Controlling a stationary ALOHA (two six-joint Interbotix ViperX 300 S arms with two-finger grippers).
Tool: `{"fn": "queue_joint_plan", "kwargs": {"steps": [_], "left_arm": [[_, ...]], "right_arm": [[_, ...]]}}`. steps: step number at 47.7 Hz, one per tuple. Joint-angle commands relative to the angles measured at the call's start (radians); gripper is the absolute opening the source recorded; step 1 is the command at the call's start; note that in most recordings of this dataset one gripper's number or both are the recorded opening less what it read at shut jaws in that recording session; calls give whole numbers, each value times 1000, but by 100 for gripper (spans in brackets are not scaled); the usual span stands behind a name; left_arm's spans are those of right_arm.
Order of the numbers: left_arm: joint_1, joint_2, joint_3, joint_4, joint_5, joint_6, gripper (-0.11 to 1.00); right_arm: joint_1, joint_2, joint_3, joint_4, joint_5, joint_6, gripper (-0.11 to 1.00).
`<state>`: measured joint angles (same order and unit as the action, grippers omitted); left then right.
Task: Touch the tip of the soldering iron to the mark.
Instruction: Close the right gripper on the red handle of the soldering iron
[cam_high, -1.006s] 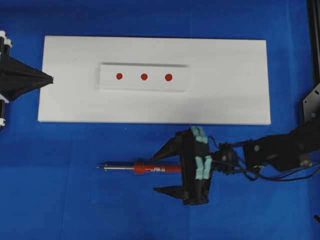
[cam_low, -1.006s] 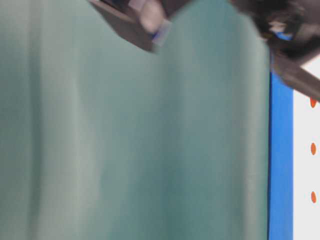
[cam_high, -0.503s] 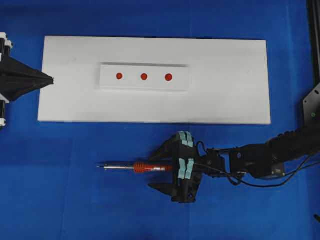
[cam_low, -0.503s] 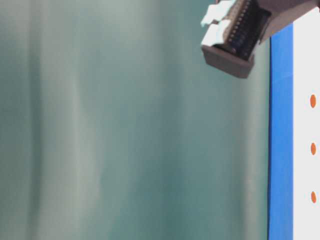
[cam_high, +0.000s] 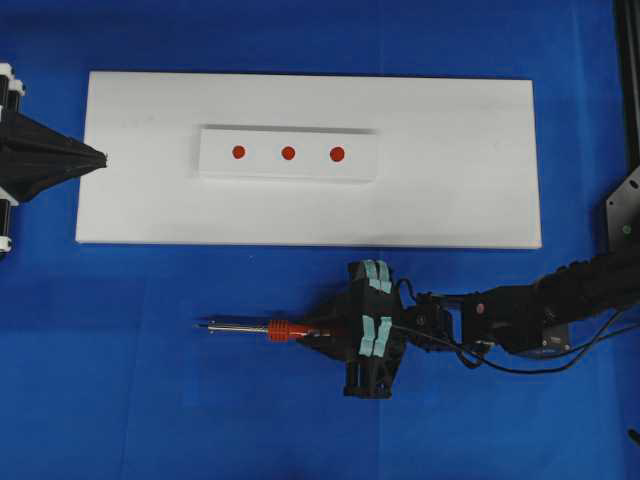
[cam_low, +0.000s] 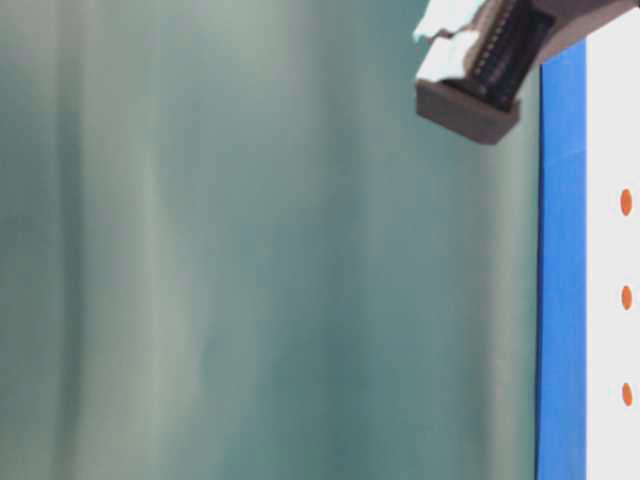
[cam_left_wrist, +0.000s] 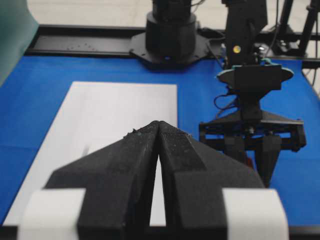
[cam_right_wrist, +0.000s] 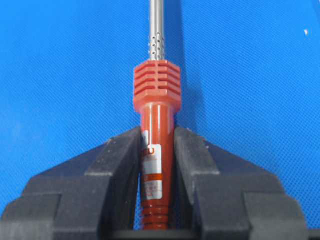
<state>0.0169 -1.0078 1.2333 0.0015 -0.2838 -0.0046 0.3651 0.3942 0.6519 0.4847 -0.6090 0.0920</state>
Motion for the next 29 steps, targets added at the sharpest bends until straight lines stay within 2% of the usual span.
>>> {"fn": "queue_joint_plan", "kwargs": {"steps": [1, 10, 16, 29], "left_arm": [[3, 5, -11, 2, -9, -2, 0], [2, 5, -11, 2, -9, -2, 0], [2, 5, -12, 2, -9, -2, 0], [2, 5, -11, 2, -15, -3, 0]], "right_arm": [[3, -28, -6, 2, -6, 2, 6], [3, -37, -9, 0, 3, 0, 6], [2, -114, 2, 0, 51, -15, 6], [-28, -364, 25, 0, 265, -132, 6]]}}
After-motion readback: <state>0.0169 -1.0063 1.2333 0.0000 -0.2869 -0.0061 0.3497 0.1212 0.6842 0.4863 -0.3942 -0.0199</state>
